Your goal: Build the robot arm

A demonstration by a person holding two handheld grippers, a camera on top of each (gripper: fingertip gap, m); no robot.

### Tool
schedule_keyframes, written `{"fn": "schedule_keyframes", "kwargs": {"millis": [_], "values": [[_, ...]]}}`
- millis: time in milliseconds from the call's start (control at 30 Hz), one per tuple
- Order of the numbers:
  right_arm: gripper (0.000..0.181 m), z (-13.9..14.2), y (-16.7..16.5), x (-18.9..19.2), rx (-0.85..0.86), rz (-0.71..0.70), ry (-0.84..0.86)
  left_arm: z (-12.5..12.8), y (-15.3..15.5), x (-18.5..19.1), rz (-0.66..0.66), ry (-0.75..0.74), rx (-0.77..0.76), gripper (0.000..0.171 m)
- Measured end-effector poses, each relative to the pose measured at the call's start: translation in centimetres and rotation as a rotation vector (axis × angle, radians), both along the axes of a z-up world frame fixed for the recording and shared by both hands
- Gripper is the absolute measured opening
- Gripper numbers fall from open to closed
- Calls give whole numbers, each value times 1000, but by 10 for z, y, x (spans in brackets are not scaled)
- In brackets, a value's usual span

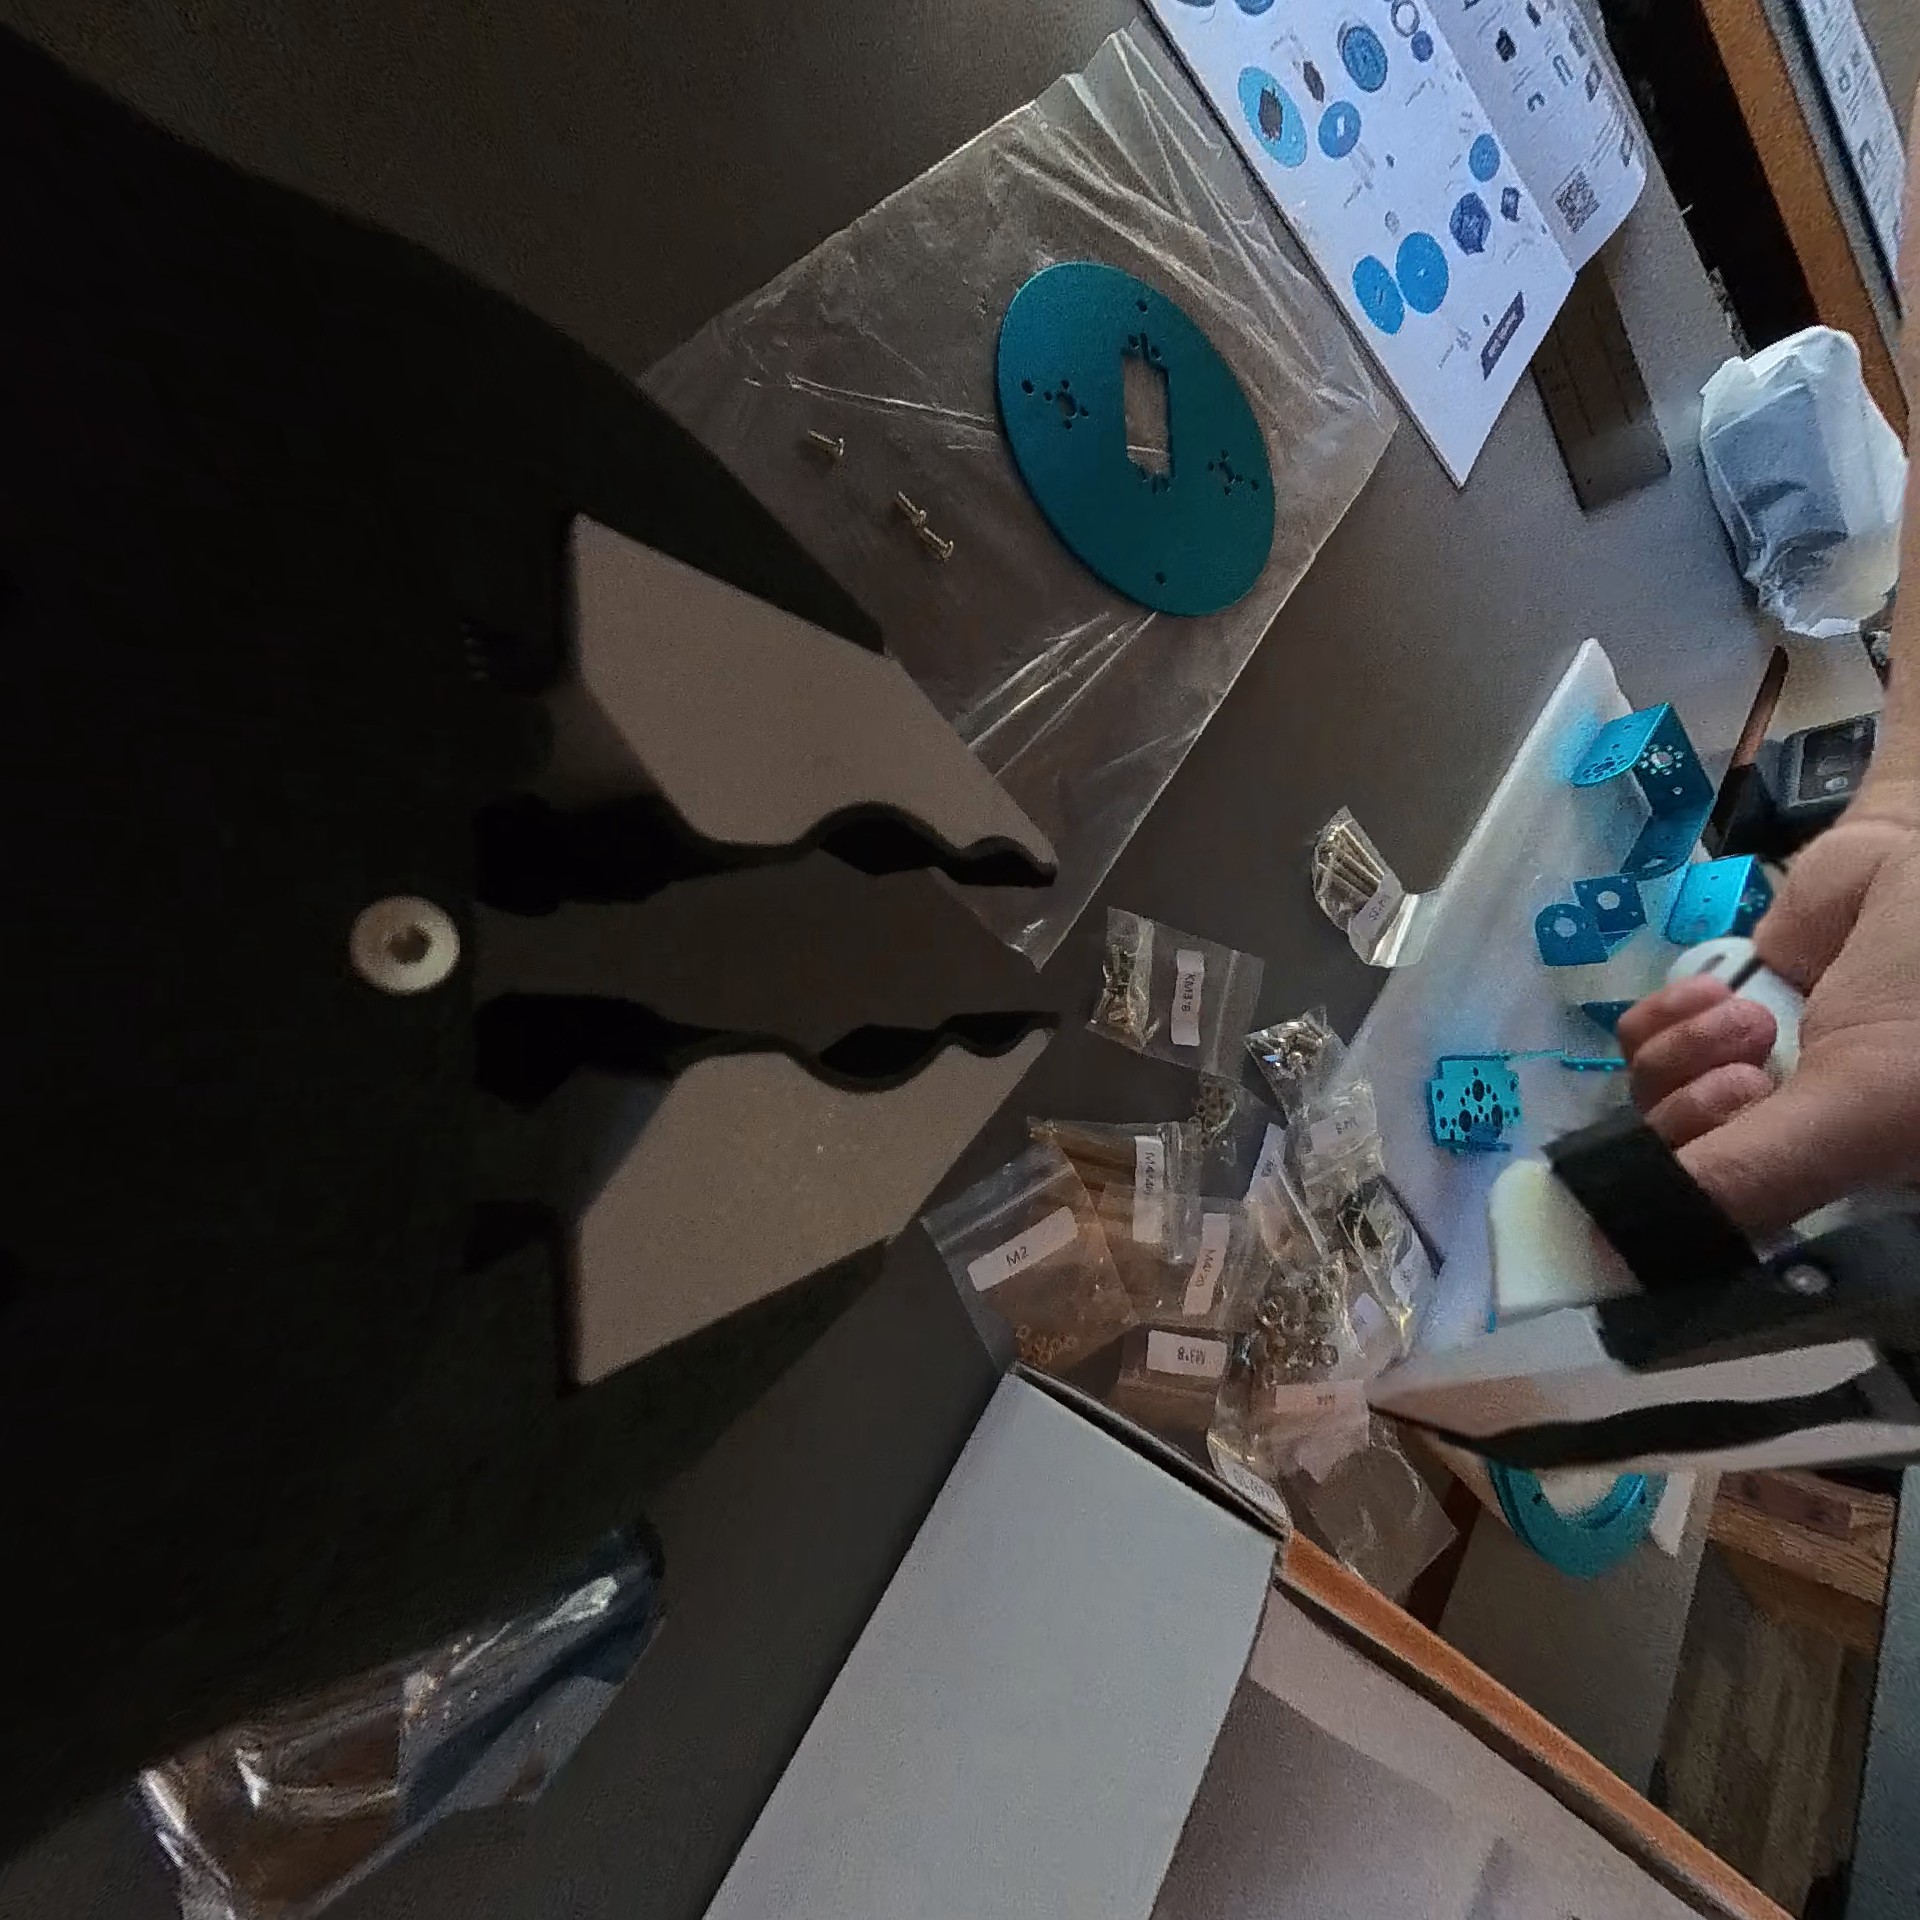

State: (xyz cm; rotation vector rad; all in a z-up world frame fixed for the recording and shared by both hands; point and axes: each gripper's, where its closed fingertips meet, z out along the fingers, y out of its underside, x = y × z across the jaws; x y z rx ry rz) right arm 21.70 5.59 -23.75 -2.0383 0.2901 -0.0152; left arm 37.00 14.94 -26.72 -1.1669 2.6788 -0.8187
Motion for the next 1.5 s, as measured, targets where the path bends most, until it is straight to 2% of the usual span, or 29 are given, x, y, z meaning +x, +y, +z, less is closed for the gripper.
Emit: {"fn": "schedule_keyframes", "kwargs": {"millis": [100, 133, 233, 300, 400, 567, 667, 700, 733, 833, 900, 967, 1000, 1067, 1133, 1267, 1500], "values": [[23, 0, -3, 5, -11, -15, -24, -14, -3, 1, -30, 18, 62, 34], [22, 0, -4, 6, -15, -19, -28, -19, -3, -1, -54, 23, 92, 22], [21, 2, -5, 9, -11, -28, -37, -26, -1, -2, -82, 3, 148, 7], [20, 1, -6, 11, -16, -31, -31, -19, -2, 1, -83, -33, 121, 0], [19, 1, -7, 13, -12, -35, -20, 2, -5, 1, -62, -106, 40, 0], [17, 7, -7, 15, 18, -38, -23, 30, -10, -25, -48, -196, -71, 0], [20, 10, 0, 14, 52, -28, 24, 27, -14, -32, -72, -201, -42, 0], [22, 9, 4, 12, 54, -19, 39, 23, -13, -24, -82, -233, 3, 11], [22, 10, 5, 10, 56, -16, 37, 17, -12, -16, -105, -265, 47, 30], [20, 6, 4, 10, 29, -20, -25, -10, -8, -9, -151, -138, 100, 58], [18, 3, -1, 13, 9, -38, -58, -17, -9, -8, -139, -55, 61, 61], [17, 2, -2, 14, 14, -37, -47, -26, -4, -7, -129, -22, 91, 60], [18, 1, -2, 14, 14, -34, -31, -28, -2, -6, -124, -17, 104, 60], [18, -1, -2, 15, 14, -31, -10, -25, -2, -8, -126, -21, 115, 27], [18, -3, -4, 17, 6, -35, -11, -20, -1, -6, -126, -63, 117, 10], [18, -5, -7, 23, -1, -44, 0, -16, -1, -10, -133, -119, 97, 5], [18, -7, -5, 22, 8, -40, 42, -4, -16, -22, -120, -193, -107, 8]]}}
